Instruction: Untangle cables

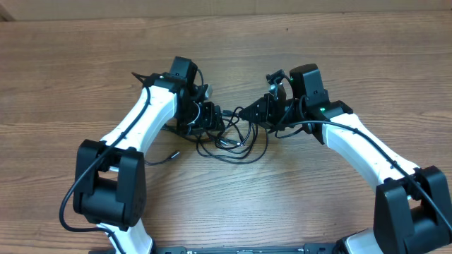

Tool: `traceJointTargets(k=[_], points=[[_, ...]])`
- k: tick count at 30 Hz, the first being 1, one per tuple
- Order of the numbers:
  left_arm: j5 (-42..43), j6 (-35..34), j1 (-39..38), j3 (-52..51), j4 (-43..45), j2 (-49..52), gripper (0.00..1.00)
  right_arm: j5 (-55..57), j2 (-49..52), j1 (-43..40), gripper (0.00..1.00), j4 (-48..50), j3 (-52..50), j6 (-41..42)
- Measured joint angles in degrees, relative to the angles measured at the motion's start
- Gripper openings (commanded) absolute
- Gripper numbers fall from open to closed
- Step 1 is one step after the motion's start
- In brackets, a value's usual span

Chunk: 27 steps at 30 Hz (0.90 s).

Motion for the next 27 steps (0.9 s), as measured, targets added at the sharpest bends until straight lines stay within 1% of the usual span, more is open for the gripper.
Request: traceJointTargets(k=[3,4,5,9,13,15,16,23,27], points=[[2.0,-2.6,1.8,0.0,-0.5,0.0,0.51,0.4,0.0,0.0,0.04,-1.0,0.0,-0.2],[3.1,-3.3,2.5,0.0,-0.7,0.0,0.47,0.7,0.0,0.0,0.04,-1.6,0.0,-0.3],[4.4,-3.7,3.2,0.0,-0.8,0.0,0.47,1.2,0.0,0.0,0.04,-2.3,0.0,-0.3],[10.2,-6.6,6.5,0.0,-0.9,0.0,0.53,2.6,0.0,0.0,0.04,-4.7,0.0,-0.6],[11.6,-12.4,8.6,0.1,-0.9,0.0,0.62,3.2,0.0,0.0,0.04,-5.0,0.0,-1.7],[11.1,-15.4,9.0,0.1,-0.9,0.0,0.72,3.4,0.0,0.0,0.04,-5.0,0.0,-2.2],[10.8,-16.9,8.9,0.1,-0.9,0.0,0.74,3.5,0.0,0.0,0.04,-5.0,0.0,-2.3],[8.5,-24.5,6.7,0.1,0.7,0.0,0.76,3.6,0.0,0.0,0.04,-5.0,0.0,-2.7],[7.7,-27.9,6.2,0.1,2.7,0.0,0.75,3.7,0.0,0.0,0.04,-5.1,0.0,-2.7]])
